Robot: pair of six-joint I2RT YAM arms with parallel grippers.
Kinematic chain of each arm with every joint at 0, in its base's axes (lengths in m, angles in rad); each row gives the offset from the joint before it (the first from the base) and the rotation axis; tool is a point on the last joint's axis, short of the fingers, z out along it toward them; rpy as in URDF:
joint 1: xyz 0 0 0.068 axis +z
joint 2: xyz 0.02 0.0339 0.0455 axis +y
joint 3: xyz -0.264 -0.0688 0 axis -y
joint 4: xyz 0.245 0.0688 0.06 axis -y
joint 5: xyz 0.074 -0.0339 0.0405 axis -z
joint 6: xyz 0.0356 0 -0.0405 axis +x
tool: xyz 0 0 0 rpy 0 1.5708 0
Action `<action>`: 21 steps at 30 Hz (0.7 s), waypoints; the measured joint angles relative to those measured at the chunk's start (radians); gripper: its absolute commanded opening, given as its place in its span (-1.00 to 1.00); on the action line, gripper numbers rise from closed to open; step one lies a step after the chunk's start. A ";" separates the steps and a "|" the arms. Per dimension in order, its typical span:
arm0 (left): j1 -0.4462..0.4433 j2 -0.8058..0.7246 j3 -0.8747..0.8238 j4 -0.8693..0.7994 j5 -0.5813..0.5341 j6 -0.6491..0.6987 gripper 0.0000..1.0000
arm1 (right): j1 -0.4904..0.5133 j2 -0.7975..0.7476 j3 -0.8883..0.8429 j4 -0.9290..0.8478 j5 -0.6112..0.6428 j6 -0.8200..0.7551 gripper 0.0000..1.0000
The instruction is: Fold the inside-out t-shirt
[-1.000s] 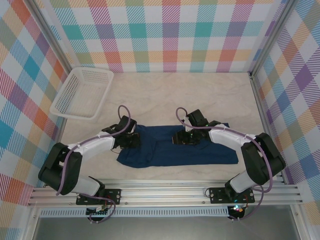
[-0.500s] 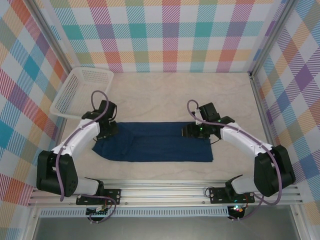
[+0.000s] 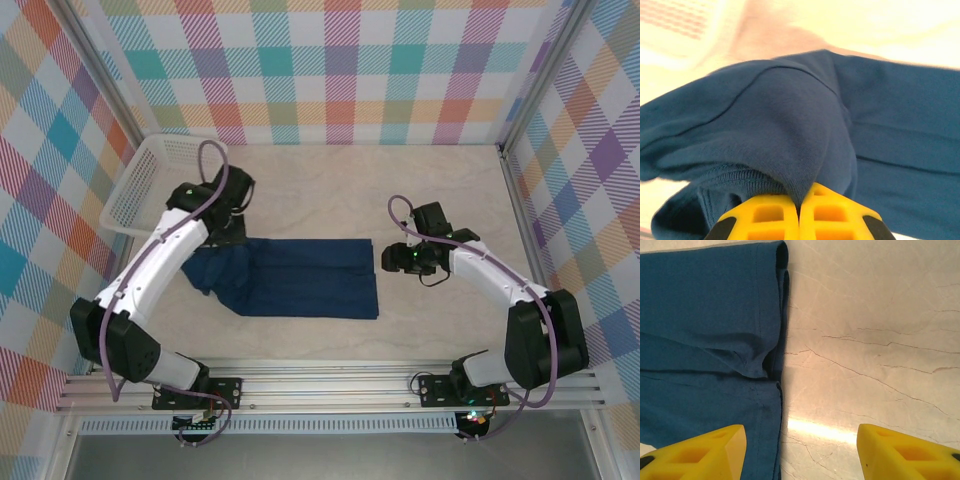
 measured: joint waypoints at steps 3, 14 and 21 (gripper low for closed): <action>-0.097 0.077 0.074 -0.026 0.055 -0.057 -1.00 | 0.000 0.002 0.000 0.002 -0.003 -0.003 0.21; -0.404 0.529 0.462 -0.113 0.116 -0.145 -1.00 | 0.000 0.002 -0.041 0.027 -0.010 0.000 0.21; -0.457 0.652 0.579 -0.177 0.130 -0.100 -1.00 | -0.022 0.002 -0.092 0.035 -0.027 0.021 0.19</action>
